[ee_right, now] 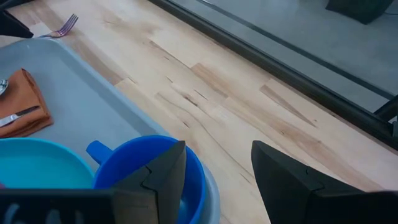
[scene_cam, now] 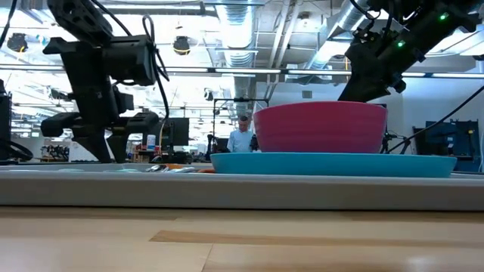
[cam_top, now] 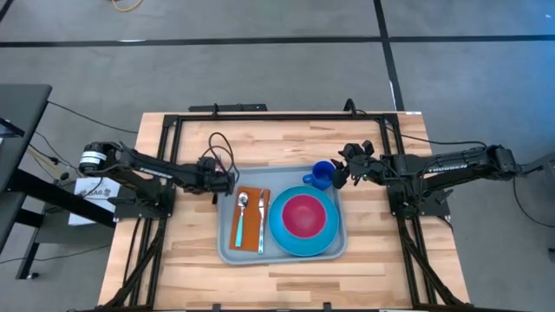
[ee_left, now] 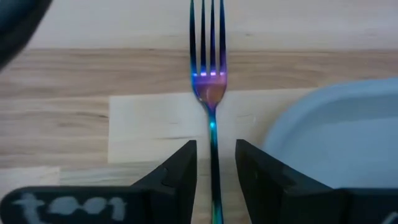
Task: Set up tray
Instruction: Put the green fork between the green spoon and green table knife on top of the orange table napkin
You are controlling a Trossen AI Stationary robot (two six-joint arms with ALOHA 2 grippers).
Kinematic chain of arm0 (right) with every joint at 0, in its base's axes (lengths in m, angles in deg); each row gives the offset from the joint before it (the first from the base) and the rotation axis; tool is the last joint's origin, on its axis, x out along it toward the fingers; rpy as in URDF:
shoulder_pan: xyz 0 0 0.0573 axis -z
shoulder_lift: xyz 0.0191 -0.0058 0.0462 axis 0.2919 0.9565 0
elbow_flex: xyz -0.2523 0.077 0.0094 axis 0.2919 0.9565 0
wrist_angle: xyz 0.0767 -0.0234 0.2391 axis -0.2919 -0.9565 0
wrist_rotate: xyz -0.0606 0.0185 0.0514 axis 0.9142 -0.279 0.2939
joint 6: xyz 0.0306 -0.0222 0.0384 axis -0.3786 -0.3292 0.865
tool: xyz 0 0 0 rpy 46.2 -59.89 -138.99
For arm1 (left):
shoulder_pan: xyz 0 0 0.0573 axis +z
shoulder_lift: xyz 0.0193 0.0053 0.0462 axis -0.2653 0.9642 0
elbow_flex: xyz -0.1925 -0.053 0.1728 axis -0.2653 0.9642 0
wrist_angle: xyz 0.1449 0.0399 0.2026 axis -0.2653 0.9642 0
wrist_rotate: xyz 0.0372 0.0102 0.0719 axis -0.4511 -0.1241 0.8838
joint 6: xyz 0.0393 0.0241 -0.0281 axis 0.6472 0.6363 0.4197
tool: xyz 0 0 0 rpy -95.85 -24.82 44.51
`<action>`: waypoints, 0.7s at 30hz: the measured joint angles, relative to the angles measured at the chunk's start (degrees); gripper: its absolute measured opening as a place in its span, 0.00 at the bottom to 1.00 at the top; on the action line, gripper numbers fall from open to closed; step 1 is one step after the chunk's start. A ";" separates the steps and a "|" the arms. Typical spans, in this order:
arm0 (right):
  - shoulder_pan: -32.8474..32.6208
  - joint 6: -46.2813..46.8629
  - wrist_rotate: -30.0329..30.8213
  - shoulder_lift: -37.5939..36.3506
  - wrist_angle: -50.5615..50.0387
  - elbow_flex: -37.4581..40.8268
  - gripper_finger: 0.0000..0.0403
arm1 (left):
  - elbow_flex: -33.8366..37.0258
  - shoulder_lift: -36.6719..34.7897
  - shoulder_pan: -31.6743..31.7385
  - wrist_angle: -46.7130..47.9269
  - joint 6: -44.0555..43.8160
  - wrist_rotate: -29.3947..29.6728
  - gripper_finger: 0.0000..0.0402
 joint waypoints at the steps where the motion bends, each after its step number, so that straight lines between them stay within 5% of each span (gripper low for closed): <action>1: 0.00 0.00 0.00 0.00 -0.02 -0.02 0.44 | 0.00 0.00 0.25 0.00 0.52 -0.06 0.25; 21: 0.00 0.01 -0.02 0.00 0.00 -0.01 0.44 | 8.42 -0.09 0.91 -12.77 1.99 4.95 0.24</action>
